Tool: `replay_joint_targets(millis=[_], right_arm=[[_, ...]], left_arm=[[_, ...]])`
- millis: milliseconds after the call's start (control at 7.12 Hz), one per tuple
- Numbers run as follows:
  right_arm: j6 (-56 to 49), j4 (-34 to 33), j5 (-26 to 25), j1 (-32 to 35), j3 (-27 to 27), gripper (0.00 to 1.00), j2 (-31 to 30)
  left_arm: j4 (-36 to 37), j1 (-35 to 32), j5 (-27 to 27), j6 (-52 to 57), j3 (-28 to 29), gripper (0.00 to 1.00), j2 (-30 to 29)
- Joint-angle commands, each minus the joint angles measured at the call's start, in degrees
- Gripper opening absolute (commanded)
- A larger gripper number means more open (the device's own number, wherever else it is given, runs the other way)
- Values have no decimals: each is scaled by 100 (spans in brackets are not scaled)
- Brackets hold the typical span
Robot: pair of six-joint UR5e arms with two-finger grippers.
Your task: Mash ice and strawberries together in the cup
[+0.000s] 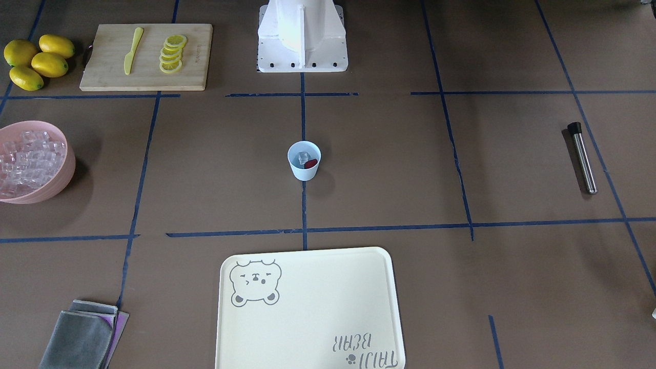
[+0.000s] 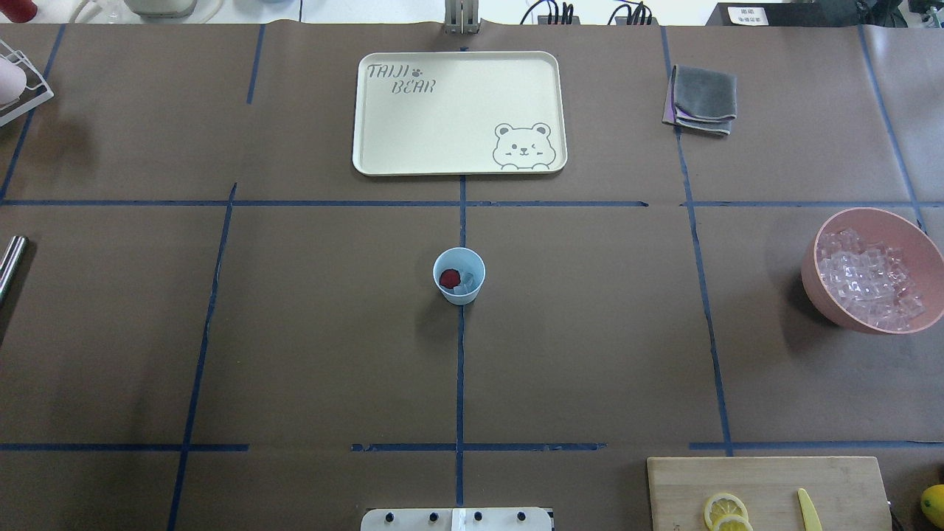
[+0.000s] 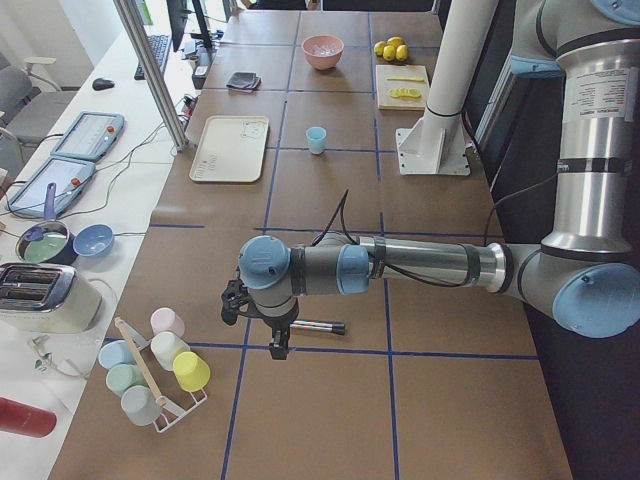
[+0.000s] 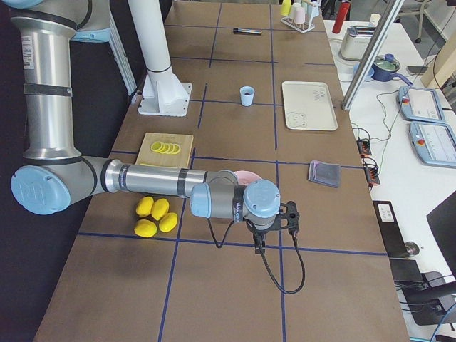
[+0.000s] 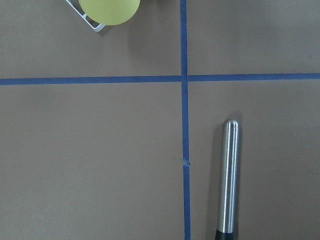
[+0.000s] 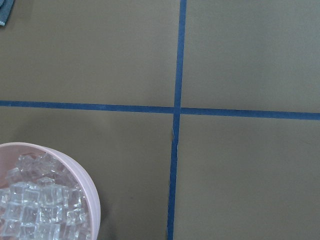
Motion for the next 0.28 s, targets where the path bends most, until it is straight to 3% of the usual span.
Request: replay_joint_targets(millis=[0, 140], right_arm=[[-8, 8, 2, 0, 0, 99, 0], [-8, 8, 2, 0, 9, 99, 0]], left_arm=[[0, 0, -8, 3, 0, 100, 0], [0, 0, -8, 3, 0, 100, 0]])
